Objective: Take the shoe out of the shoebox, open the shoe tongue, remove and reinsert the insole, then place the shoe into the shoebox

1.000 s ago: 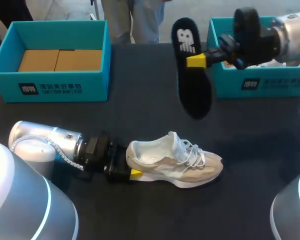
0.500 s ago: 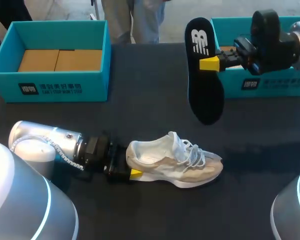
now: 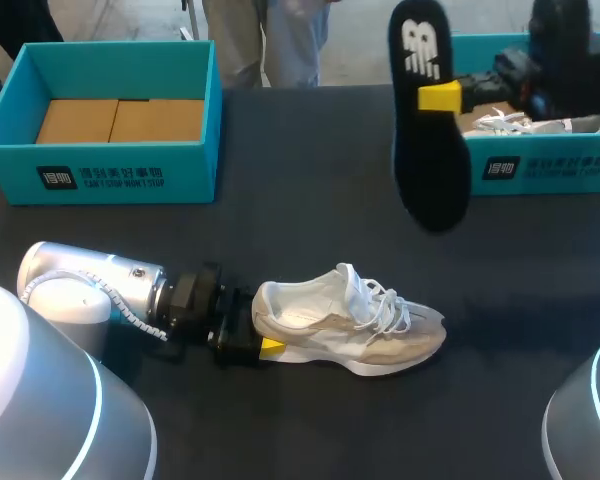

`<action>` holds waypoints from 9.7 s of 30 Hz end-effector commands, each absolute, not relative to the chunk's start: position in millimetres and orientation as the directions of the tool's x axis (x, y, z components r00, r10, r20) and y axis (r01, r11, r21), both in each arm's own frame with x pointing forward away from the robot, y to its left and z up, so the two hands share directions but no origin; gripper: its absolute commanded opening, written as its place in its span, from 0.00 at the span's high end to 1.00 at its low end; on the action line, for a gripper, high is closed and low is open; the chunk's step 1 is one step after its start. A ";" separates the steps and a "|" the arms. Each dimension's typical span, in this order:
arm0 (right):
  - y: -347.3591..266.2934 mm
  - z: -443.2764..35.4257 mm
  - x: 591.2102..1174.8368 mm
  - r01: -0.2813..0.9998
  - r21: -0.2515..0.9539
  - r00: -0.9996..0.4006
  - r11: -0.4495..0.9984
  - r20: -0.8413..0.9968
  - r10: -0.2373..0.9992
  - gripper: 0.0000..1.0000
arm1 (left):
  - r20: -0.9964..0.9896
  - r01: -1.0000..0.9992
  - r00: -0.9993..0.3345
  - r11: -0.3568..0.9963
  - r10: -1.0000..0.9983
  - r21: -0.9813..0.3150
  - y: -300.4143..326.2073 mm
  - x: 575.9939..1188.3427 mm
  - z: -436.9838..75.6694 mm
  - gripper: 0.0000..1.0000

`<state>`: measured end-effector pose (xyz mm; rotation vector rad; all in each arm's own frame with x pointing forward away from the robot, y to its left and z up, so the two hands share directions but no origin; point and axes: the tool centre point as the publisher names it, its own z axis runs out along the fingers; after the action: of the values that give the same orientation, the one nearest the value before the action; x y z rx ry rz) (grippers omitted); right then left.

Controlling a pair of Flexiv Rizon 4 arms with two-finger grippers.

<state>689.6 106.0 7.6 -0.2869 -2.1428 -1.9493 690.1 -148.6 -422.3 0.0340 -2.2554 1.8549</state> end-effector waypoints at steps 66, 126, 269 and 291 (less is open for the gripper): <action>106.2 46.8 621.2 0.346 0.936 -0.938 0.069 0.345 0.020 1.00 | 0.148 -0.122 -0.982 0.207 0.116 -0.971 -142.3 692.0 -423.2 0.00; 106.2 46.8 621.2 0.346 0.936 -0.938 0.069 0.345 0.020 1.00 | 0.042 0.240 -0.958 0.869 0.285 -0.433 -97.0 696.0 -360.0 0.00; 106.2 46.8 621.2 0.346 0.936 -0.938 0.069 0.345 0.020 1.00 | -0.385 0.913 -0.385 0.408 0.839 -0.024 -176.2 718.7 -278.1 1.00; 106.2 46.8 621.2 0.346 0.936 -0.938 0.069 0.345 0.020 1.00 | -0.293 0.999 -0.008 0.023 0.956 0.047 -183.4 683.2 -298.6 1.00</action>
<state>618.6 103.4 47.0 -0.3702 -2.1040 -1.9617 683.4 -172.8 -297.7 -2.3762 -2.4036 0.3254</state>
